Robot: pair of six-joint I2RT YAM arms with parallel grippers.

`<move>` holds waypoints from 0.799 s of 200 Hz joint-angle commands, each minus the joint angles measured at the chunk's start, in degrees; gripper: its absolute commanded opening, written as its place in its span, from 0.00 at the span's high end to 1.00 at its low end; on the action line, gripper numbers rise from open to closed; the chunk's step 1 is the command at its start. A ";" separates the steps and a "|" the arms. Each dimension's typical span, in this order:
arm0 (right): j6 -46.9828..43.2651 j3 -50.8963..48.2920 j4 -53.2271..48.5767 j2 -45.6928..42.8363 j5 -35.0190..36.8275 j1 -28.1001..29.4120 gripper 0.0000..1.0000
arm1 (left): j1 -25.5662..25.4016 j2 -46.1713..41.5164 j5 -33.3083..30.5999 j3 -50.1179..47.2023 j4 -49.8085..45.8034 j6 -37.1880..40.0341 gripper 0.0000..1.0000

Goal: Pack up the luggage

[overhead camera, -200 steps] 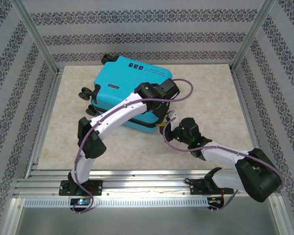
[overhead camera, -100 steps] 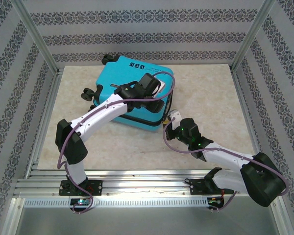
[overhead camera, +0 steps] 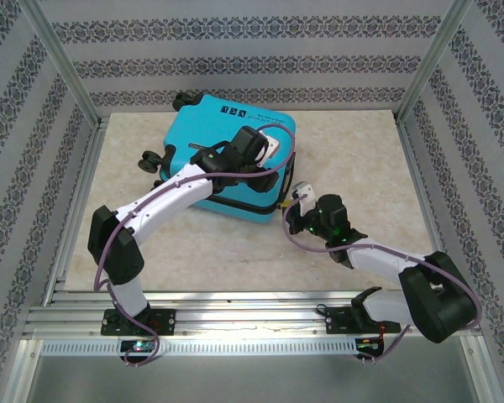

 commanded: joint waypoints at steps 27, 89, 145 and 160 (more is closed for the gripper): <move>-0.71 6.12 8.22 4.67 4.37 -2.69 1.00 | 7.44 -1.23 -3.17 -11.80 -18.16 0.09 0.36; 0.48 11.46 8.66 8.71 18.60 -2.77 1.00 | 7.66 -0.85 -1.52 -13.53 -16.49 1.23 0.38; -0.01 18.02 10.02 16.86 22.28 -4.26 1.00 | 7.66 -2.54 -0.50 -15.84 -15.32 1.68 0.39; 0.28 19.87 11.79 19.09 21.23 -5.41 1.00 | 7.66 -3.07 -0.24 -16.51 -15.17 1.59 0.39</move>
